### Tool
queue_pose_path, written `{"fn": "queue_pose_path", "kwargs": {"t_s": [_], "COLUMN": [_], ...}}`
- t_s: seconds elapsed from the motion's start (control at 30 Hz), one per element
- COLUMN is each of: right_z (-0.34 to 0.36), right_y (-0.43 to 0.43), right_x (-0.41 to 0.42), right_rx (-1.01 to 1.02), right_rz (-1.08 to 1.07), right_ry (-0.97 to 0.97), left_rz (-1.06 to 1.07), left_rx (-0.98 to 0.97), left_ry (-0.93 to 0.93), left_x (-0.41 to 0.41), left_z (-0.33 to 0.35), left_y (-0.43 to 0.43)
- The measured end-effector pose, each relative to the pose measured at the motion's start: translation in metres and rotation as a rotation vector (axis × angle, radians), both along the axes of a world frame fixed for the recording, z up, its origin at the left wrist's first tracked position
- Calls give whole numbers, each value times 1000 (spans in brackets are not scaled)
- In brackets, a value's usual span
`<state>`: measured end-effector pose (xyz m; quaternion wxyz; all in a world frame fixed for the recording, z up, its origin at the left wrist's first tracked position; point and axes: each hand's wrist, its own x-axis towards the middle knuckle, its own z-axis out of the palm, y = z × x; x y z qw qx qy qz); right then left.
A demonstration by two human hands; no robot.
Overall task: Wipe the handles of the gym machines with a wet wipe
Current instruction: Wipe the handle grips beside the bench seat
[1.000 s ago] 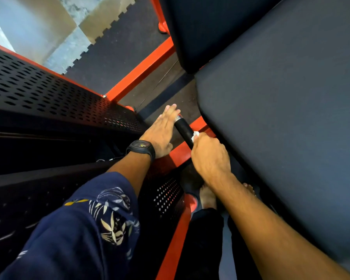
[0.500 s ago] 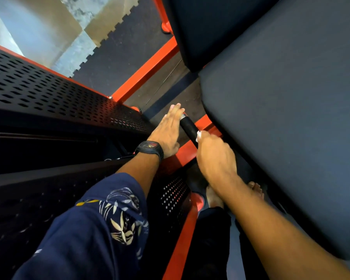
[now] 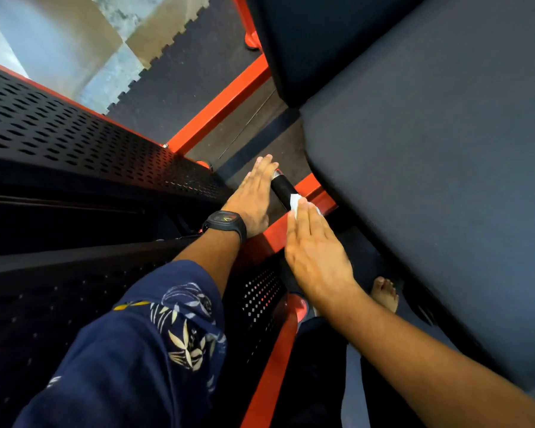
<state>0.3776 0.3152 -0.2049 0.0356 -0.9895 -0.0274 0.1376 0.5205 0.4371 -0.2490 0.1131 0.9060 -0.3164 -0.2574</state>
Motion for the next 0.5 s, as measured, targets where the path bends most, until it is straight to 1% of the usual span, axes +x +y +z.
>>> {"fn": "queue_pose_path", "kwargs": {"t_s": [0.07,0.13,0.17,0.23,0.33,0.5], "right_z": [-3,-13,-13,-14,-9,-9], "right_y": [0,-3,-4,-4,-1,-3], "right_x": [2,-15,-19,-11,24,7], "right_rx": [1,-90,-126,-104,-53,-186], "right_rz": [40,109,145,166,168,325], "right_ry": [-2,-79,-86,-94,-27,17], "left_rz": [-2,2,6,12,12,-15], "left_rx": [-12,-10,-10,-29,-28,-22], "left_ry": [0,3,-2,-2,27,15], "left_x": [-1,0,0,1,1,5], "left_z": [-1,-2,-2,-1,1,-4], "left_y": [0,1,1,1,0,4]}}
